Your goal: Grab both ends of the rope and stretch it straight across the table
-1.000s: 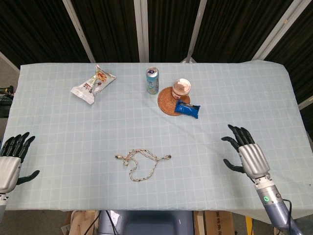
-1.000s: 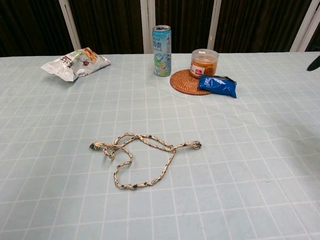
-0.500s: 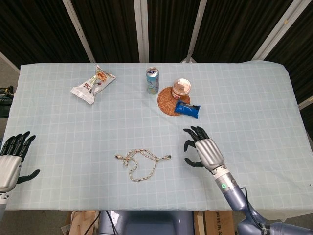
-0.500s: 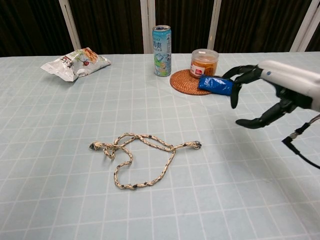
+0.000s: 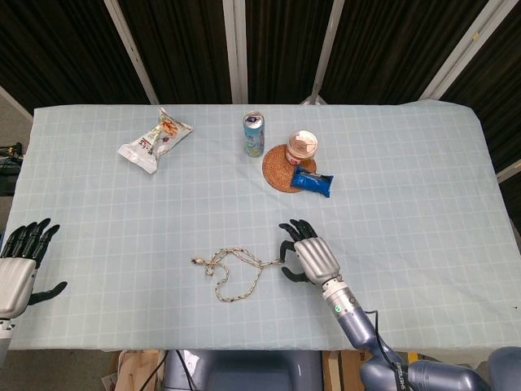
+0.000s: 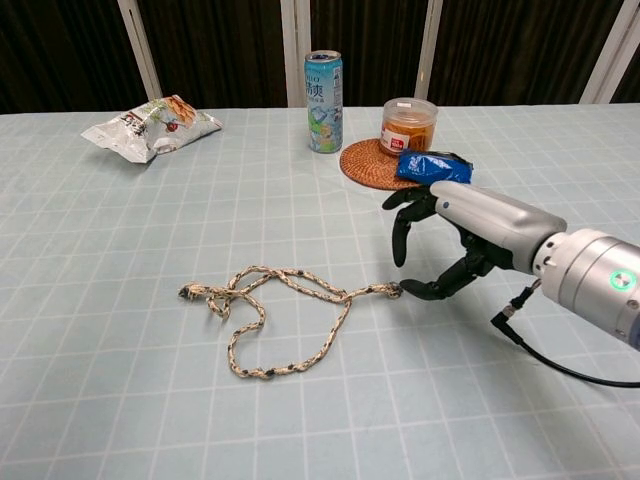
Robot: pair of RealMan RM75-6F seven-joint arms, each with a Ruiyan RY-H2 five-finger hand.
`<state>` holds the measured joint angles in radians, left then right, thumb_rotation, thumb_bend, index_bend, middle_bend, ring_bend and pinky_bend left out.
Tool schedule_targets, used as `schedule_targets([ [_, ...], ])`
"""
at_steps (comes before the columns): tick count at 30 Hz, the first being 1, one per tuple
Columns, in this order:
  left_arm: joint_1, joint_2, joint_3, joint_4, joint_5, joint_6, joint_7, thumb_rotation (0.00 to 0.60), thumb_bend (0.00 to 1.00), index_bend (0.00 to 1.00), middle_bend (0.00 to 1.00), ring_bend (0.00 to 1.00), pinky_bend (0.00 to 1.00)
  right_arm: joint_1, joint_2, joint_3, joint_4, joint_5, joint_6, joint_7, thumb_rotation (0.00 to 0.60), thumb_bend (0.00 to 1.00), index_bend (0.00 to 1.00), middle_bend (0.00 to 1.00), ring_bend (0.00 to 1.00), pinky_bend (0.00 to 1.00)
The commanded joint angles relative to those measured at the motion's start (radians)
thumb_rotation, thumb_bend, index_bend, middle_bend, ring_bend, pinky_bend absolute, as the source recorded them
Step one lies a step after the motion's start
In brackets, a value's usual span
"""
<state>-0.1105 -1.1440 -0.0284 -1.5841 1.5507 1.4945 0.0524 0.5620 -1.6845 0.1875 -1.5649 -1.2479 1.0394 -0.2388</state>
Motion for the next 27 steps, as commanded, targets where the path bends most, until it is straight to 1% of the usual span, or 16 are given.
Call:
schedule_targets([
  [1,0.000,0.001,0.000,0.000,-0.001,-0.001,-0.003,0.600,0.04,0.01,0.00,0.00,0.00,0.008,-0.020,-0.001,0.012,0.012,0.000,-0.009,0.600,0.35,0.55,0.16,0.00,0.00],
  [16,-0.002,0.004,-0.002,-0.001,-0.004,-0.003,-0.021,0.600,0.04,0.01,0.00,0.00,0.00,0.040,-0.115,0.011,0.082,0.059,0.007,-0.049,0.600,0.35,0.55,0.16,0.00,0.00],
  [25,-0.003,0.006,-0.003,-0.003,-0.007,-0.003,-0.027,0.600,0.04,0.01,0.00,0.00,0.00,0.048,-0.136,0.014,0.109,0.081,0.007,-0.064,0.600,0.35,0.55,0.16,0.00,0.00],
  [27,-0.003,0.006,-0.004,-0.003,-0.007,-0.003,-0.029,0.600,0.04,0.01,0.00,0.00,0.00,0.049,-0.137,0.015,0.111,0.089,0.006,-0.069,0.600,0.36,0.55,0.16,0.00,0.00],
])
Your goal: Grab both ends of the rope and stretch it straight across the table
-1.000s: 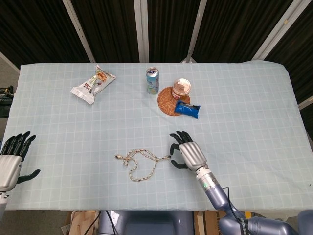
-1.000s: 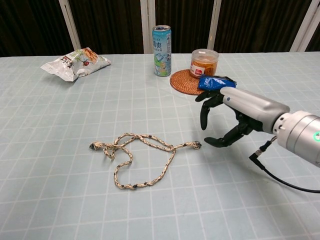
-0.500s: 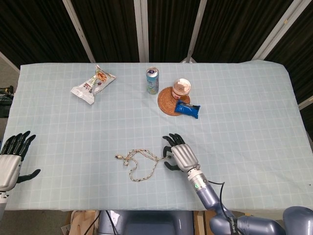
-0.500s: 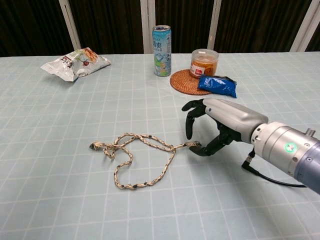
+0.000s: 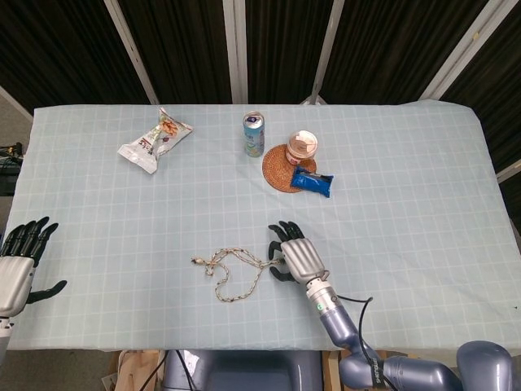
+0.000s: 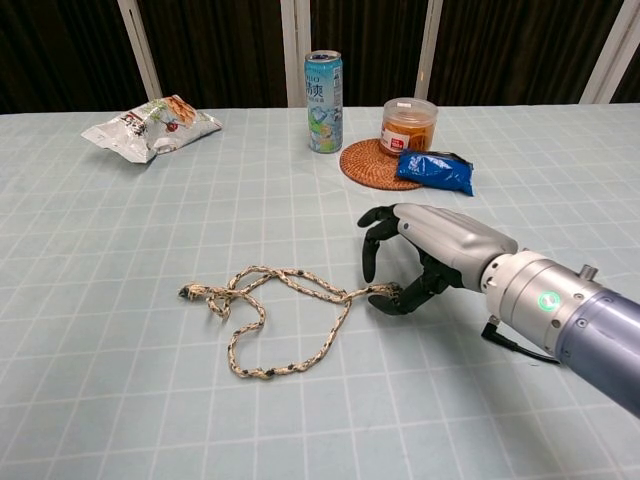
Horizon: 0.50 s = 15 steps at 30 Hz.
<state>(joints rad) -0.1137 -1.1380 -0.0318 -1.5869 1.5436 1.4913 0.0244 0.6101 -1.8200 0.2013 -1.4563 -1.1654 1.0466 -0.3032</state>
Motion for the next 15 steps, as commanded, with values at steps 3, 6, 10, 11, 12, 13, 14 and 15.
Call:
schedule_targets([
  [3,0.000,0.000,0.000,0.000,0.000,0.000,-0.003,0.600,0.04,0.01,0.00,0.00,0.00,0.002,-0.002,0.001,0.003,0.014,-0.001,-0.011,0.600,0.39,0.55,0.16,0.00,0.00],
  [6,-0.001,0.001,0.000,0.001,0.001,0.001,-0.004,0.600,0.04,0.01,0.00,0.00,0.00,0.003,-0.003,0.001,0.002,0.022,0.000,-0.017,0.600,0.39,0.55,0.16,0.00,0.00],
  [10,0.000,0.001,0.000,-0.001,0.002,0.002,-0.004,0.600,0.04,0.01,0.00,0.00,0.00,0.004,-0.003,0.001,0.001,0.028,0.001,-0.024,0.600,0.39,0.55,0.16,0.00,0.00],
  [11,-0.001,0.000,0.000,-0.001,0.003,0.002,-0.004,0.600,0.04,0.01,0.00,0.00,0.00,0.004,-0.004,0.000,0.000,0.030,0.001,-0.026,0.600,0.39,0.55,0.16,0.00,0.00],
  [12,0.000,0.000,0.000,-0.001,0.003,0.003,-0.004,0.600,0.04,0.01,0.00,0.00,0.00,0.004,-0.004,0.000,0.000,0.031,0.002,-0.027,0.600,0.39,0.55,0.16,0.00,0.00],
  [13,0.000,0.000,0.000,-0.001,0.003,0.003,-0.004,0.600,0.04,0.01,0.00,0.00,0.00,0.005,-0.004,0.000,0.000,0.033,0.002,-0.029,0.600,0.39,0.55,0.16,0.00,0.00],
  [14,0.000,0.000,0.000,-0.001,0.003,0.003,-0.004,0.600,0.04,0.01,0.00,0.00,0.00,0.005,-0.004,0.000,0.000,0.035,0.003,-0.031,0.600,0.39,0.55,0.16,0.00,0.00],
  [15,0.000,0.000,0.000,-0.001,0.003,0.003,-0.004,0.600,0.04,0.01,0.00,0.00,0.00,0.005,-0.005,0.000,-0.001,0.036,0.004,-0.033,0.600,0.39,0.55,0.16,0.00,0.00],
])
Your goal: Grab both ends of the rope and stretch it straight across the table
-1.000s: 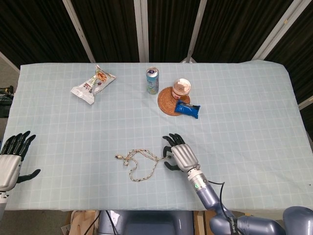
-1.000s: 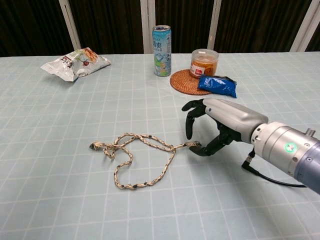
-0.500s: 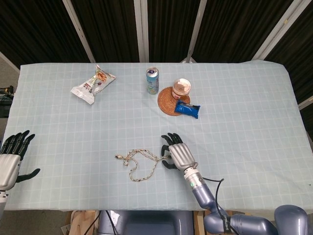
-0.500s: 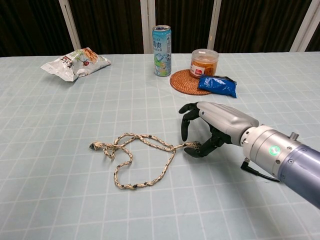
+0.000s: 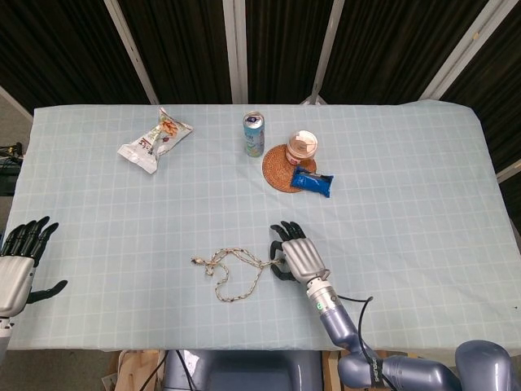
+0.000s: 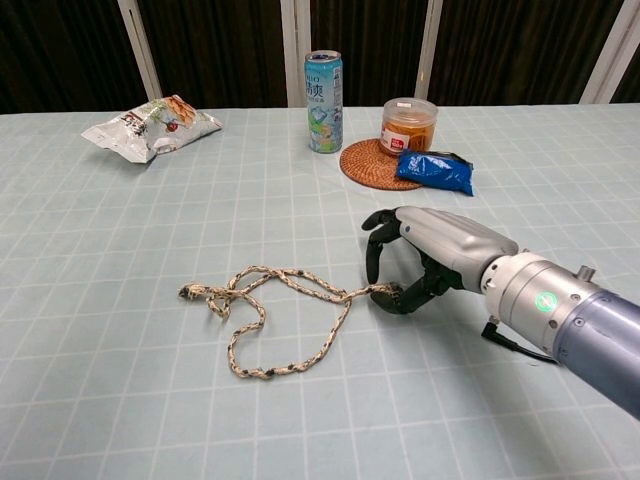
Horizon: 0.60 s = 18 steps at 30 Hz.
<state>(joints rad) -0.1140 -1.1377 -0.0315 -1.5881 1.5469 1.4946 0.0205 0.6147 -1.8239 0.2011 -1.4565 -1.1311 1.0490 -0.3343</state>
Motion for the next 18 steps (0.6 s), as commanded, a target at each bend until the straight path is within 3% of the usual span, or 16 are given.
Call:
schedule_targets([
  [1,0.000,0.000,0.000,0.000,0.000,0.001,0.000,0.600,0.04,0.01,0.00,0.00,0.00,0.000,-0.001,0.000,0.000,0.002,0.002,-0.003,0.600,0.39,0.55,0.16,0.00,0.00],
  [18,0.000,0.000,-0.003,-0.001,0.001,0.006,-0.005,0.600,0.04,0.01,0.00,0.00,0.00,-0.002,-0.005,-0.007,0.001,0.017,0.009,-0.010,0.600,0.44,0.55,0.16,0.00,0.00],
])
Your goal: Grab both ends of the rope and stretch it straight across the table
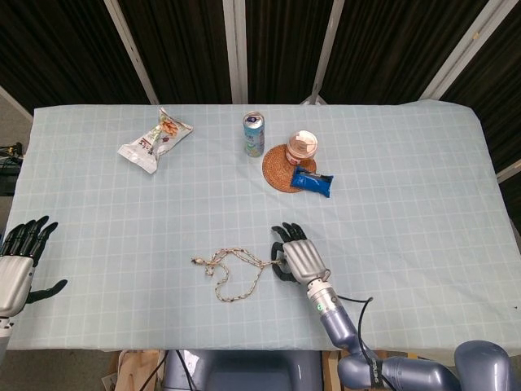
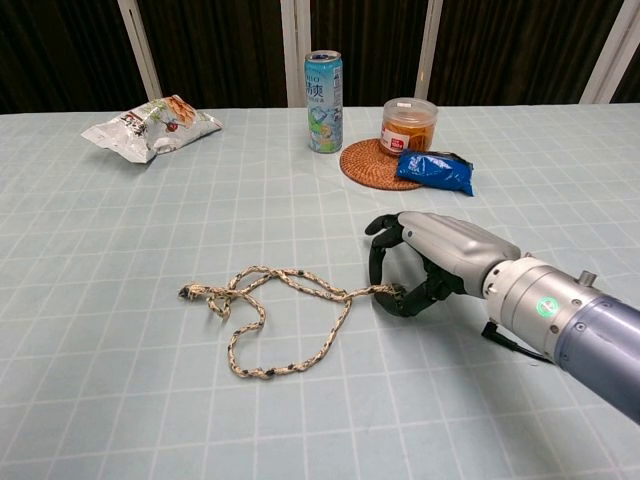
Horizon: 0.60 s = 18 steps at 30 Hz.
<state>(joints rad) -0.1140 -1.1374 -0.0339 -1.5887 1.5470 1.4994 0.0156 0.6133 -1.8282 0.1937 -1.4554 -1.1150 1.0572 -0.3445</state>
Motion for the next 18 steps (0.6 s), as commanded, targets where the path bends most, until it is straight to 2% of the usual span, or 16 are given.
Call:
schedule_targets([
  [1,0.000,0.000,0.000,0.000,0.001,0.002,0.000,0.600,0.04,0.01,0.00,0.00,0.00,0.000,0.000,0.001,-0.001,0.001,0.002,0.000,0.600,0.46,0.55,0.16,0.00,0.00],
  [10,0.001,0.000,0.001,-0.001,0.002,0.002,0.001,0.600,0.04,0.01,0.00,0.00,0.00,-0.007,0.019,-0.006,-0.034,0.000,0.012,-0.010,0.600,0.49,0.57,0.16,0.00,0.00],
  [18,-0.017,0.000,0.000,-0.018,-0.004,-0.031,0.016,0.600,0.06,0.05,0.00,0.00,0.00,-0.030,0.085,-0.023,-0.106,-0.026,0.034,-0.004,0.600,0.49,0.58,0.16,0.00,0.00],
])
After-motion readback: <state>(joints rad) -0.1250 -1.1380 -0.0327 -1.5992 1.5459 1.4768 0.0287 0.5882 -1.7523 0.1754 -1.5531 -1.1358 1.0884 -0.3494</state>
